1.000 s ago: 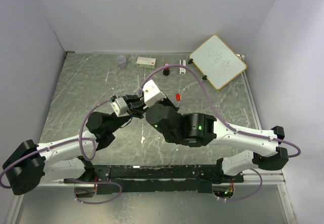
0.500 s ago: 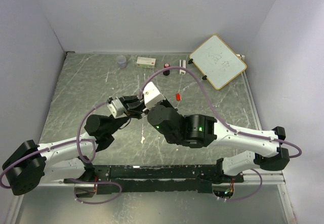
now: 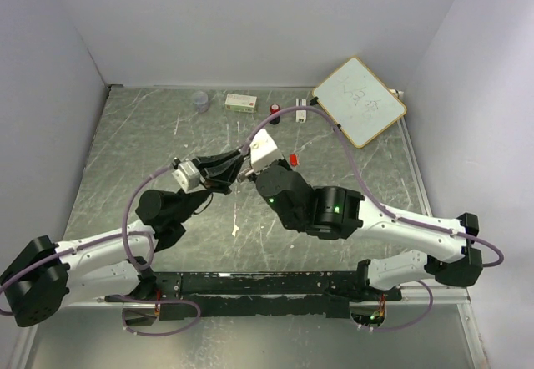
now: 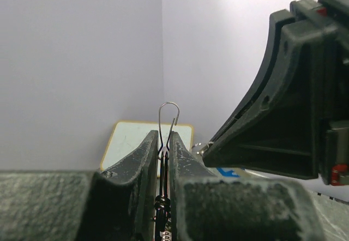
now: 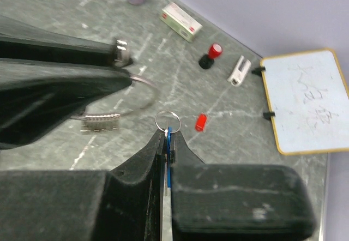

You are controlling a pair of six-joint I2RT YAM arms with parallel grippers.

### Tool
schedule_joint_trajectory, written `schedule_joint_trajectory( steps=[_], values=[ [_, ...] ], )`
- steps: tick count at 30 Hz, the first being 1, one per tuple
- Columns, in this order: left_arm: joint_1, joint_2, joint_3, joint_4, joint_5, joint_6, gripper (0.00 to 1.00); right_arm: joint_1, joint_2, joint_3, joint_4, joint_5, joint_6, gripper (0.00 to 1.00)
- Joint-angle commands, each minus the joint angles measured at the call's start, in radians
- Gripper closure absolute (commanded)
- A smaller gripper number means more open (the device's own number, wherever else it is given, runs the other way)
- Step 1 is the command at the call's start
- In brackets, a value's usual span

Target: Remove the keys from the keyring

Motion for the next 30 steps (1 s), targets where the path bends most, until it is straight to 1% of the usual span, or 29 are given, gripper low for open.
schedule_joint_trajectory(
  steps=[1, 5, 8, 11, 15, 16, 20, 26, 30],
  values=[
    [-0.004, -0.022, 0.005, -0.161, -0.096, 0.007, 0.89, -0.112, -0.066, -0.088, 0.082, -0.053, 0.025, 1.00],
    [-0.001, 0.013, 0.028, -0.296, -0.161, 0.018, 0.88, -0.305, -0.125, -0.190, 0.175, -0.238, 0.040, 1.00],
    [0.013, 0.053, 0.013, -0.300, -0.168, 0.001, 0.88, -0.409, -0.115, -0.235, 0.214, -0.340, 0.058, 1.00],
    [0.062, 0.105, -0.011, -0.266, -0.130, -0.054, 0.88, -0.485, -0.079, -0.274, 0.262, -0.403, 0.060, 1.00],
    [0.156, 0.203, -0.053, -0.162, -0.042, -0.159, 0.88, -0.588, -0.030, -0.315, 0.326, -0.531, 0.079, 1.00],
    [0.180, 0.230, -0.062, -0.115, -0.018, -0.193, 0.88, -0.608, -0.018, -0.325, 0.343, -0.563, 0.087, 1.00],
    [0.242, 0.343, -0.081, 0.004, 0.064, -0.246, 0.88, -0.679, 0.052, -0.354, 0.409, -0.659, 0.109, 1.00],
    [0.318, 0.512, -0.083, 0.187, 0.174, -0.304, 0.89, -0.715, 0.185, -0.363, 0.491, -0.769, 0.138, 1.00],
    [0.375, 0.637, -0.067, 0.311, 0.254, -0.390, 0.89, -0.719, 0.267, -0.360, 0.537, -0.812, 0.150, 1.00]
  ],
)
